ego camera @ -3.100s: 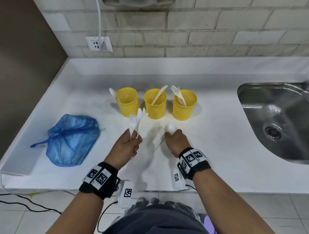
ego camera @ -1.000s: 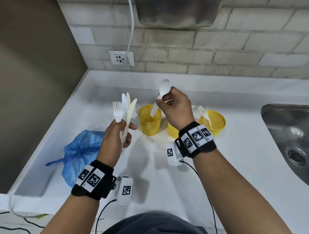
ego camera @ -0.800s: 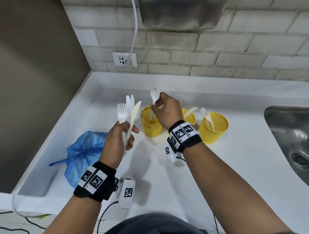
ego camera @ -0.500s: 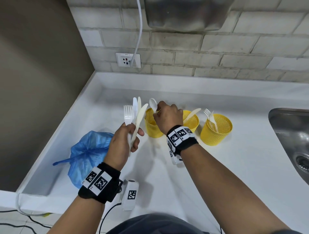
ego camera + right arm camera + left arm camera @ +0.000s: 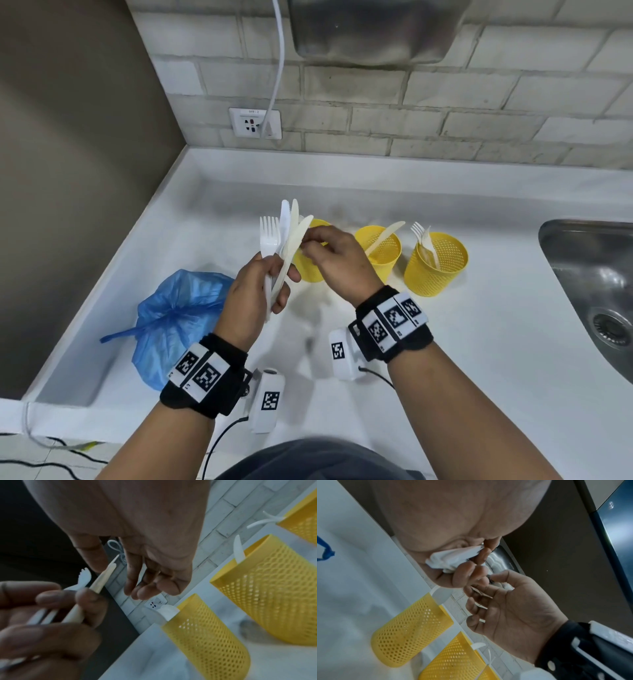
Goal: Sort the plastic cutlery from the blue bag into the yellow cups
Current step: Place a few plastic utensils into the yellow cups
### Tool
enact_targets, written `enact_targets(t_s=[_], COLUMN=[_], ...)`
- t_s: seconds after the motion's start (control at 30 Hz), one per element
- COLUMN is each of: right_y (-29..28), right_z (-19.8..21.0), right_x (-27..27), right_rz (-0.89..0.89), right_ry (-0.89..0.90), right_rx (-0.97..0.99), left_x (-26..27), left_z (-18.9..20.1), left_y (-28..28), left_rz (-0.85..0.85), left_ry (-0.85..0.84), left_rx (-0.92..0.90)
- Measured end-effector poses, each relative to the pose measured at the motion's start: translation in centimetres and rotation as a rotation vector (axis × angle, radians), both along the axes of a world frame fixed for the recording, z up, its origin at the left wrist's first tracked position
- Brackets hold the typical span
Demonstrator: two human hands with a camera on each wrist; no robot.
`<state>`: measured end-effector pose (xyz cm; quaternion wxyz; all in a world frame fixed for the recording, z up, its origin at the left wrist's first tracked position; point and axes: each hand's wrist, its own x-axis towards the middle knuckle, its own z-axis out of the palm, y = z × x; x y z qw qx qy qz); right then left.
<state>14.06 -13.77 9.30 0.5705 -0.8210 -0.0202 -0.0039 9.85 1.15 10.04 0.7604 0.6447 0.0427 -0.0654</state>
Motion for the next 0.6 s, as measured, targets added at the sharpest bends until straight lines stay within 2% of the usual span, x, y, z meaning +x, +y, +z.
enact_targets(t_s=[0.07, 0.17, 0.3, 0.6], right_y=[0.1, 0.1, 0.0, -0.2], right_z=[0.3, 0.5, 0.4, 0.5], right_x=[-1.1, -2.2, -2.9, -5.0], right_rz=[0.088, 0.128, 0.104, 0.01], right_ry=[0.0, -0.006, -0.011, -0.051], right_rx=[0.014, 0.092, 0.141, 0.152], left_x=[-0.1, -0.3, -1.1, -2.3], left_z=[-0.3, -0.5, -0.1, -0.7], left_y=[-0.1, -0.3, -0.5, -0.8], left_rz=[-0.049, -0.119, -0.161, -0.246], left_ry=[-0.004, -0.036, -0.069, 0.01], left_rx=[-0.007, -0.02, -0.019, -0.022])
